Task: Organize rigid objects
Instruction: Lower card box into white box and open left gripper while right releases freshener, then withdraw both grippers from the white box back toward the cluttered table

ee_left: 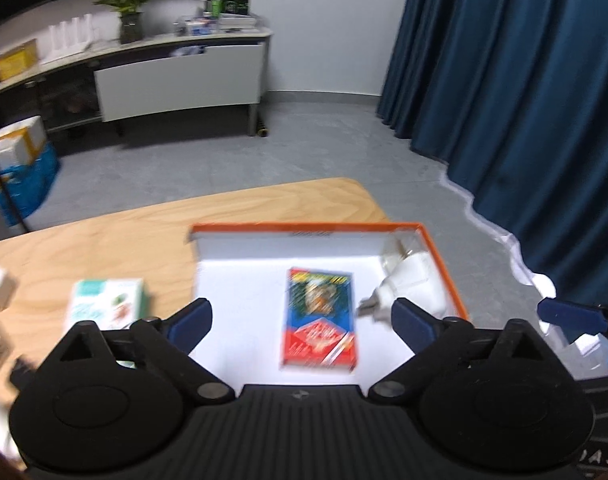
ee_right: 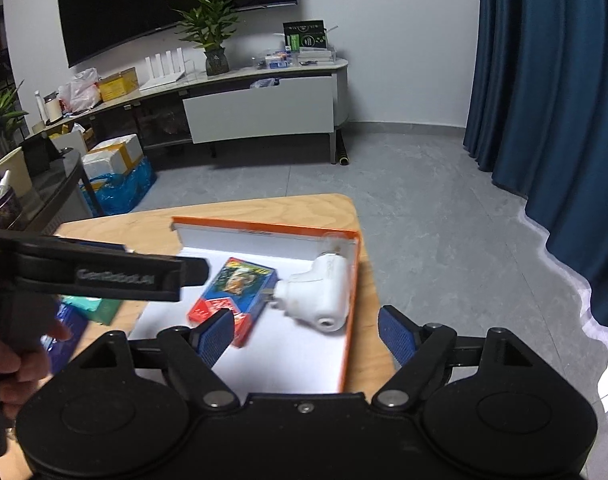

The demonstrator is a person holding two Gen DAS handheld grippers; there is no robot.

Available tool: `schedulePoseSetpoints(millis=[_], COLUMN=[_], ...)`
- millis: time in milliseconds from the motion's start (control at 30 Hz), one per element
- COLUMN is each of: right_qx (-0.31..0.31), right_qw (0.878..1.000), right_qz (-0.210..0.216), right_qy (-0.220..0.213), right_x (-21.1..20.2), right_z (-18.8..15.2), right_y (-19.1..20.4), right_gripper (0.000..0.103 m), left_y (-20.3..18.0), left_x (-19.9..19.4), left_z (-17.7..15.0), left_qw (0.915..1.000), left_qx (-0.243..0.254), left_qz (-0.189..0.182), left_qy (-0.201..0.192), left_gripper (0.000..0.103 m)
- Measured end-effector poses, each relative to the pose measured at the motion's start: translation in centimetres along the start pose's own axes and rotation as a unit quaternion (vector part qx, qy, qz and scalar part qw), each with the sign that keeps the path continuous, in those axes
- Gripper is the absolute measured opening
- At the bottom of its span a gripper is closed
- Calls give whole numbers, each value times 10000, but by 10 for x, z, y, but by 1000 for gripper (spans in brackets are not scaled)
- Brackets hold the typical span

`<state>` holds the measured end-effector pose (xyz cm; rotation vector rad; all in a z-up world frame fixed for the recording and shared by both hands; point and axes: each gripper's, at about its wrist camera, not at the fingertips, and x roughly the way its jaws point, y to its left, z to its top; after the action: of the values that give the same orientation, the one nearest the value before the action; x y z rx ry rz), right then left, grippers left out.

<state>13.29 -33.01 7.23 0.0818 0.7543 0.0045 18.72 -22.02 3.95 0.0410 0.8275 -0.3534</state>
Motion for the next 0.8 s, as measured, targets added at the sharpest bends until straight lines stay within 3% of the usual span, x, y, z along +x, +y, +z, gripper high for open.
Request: schedulePoseSetpoints(millis=[367,800], right_qx=[67,185], right_qw=[9999,9992], right_qz=[-76,-57], right_qy=[51,354], right_x=[-33,-37], right_z=[-29,-55], right_y=[38,67], right_gripper=[95,95], left_y=[20,41], left_x=[-57,-77], left_z=[-36,-65], left_qw=[9985,9979], left_qx=[-153,-307], left_qz=[516,567], left_qy=[33,91], left_gripper=[103,103])
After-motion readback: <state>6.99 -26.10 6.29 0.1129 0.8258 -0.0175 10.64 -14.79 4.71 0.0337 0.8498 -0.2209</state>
